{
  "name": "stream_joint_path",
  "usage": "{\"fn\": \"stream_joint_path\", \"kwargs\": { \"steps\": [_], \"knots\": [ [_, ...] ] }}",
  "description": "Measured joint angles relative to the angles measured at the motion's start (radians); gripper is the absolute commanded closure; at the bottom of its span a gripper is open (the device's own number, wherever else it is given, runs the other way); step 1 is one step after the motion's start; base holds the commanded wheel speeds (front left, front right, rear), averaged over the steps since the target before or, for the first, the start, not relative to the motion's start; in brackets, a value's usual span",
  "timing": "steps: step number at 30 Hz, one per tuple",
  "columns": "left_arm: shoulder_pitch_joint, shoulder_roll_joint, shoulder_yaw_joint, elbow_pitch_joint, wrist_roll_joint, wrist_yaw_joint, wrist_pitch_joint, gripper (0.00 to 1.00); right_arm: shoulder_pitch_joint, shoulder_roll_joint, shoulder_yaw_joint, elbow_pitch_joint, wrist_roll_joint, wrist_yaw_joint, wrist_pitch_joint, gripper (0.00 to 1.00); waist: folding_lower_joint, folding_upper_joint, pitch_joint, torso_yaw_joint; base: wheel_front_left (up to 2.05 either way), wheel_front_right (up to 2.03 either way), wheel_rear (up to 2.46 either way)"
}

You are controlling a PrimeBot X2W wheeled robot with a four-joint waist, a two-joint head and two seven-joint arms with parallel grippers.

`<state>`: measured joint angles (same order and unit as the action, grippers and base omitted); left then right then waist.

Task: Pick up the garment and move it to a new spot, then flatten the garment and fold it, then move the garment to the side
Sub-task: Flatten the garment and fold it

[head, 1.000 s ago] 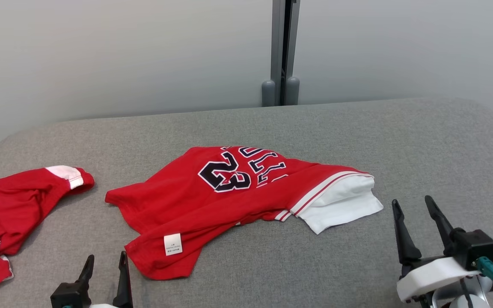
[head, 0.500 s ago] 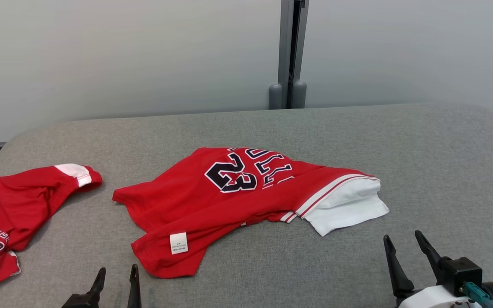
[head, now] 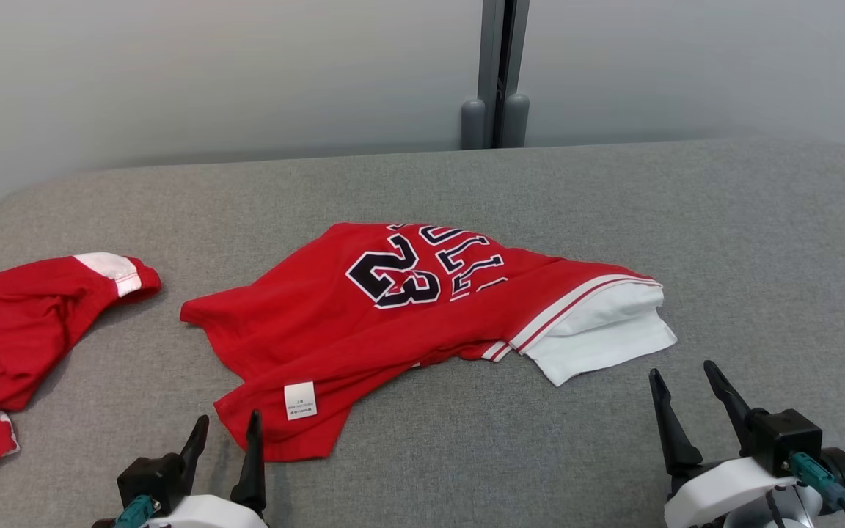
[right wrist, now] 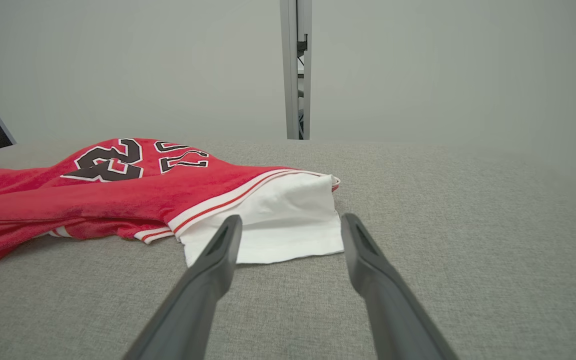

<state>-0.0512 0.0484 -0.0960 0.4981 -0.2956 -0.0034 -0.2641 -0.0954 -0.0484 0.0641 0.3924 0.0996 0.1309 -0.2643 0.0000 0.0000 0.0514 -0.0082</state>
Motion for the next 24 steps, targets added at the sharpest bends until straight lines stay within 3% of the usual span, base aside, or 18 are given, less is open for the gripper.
{"fn": "stream_joint_path", "kwargs": {
  "steps": [23, 24],
  "knots": [
    [-0.062, 0.0, -0.019, 0.018, -0.076, -0.022, 0.0, 0.0, -0.059, 0.0, 0.001, -0.002, 0.01, 0.0, 0.0, 0.0, 0.0, 0.0, 0.09, 0.001, 0.0, 0.0, 0.0],
    [-0.063, 0.0, -0.019, 0.015, -0.076, -0.022, 0.0, 0.19, -0.06, 0.0, 0.001, -0.003, 0.013, 0.0, 0.0, 0.0, 0.0, 0.0, 0.092, 0.002, 0.0, 0.0, 0.0]
  ]
}}
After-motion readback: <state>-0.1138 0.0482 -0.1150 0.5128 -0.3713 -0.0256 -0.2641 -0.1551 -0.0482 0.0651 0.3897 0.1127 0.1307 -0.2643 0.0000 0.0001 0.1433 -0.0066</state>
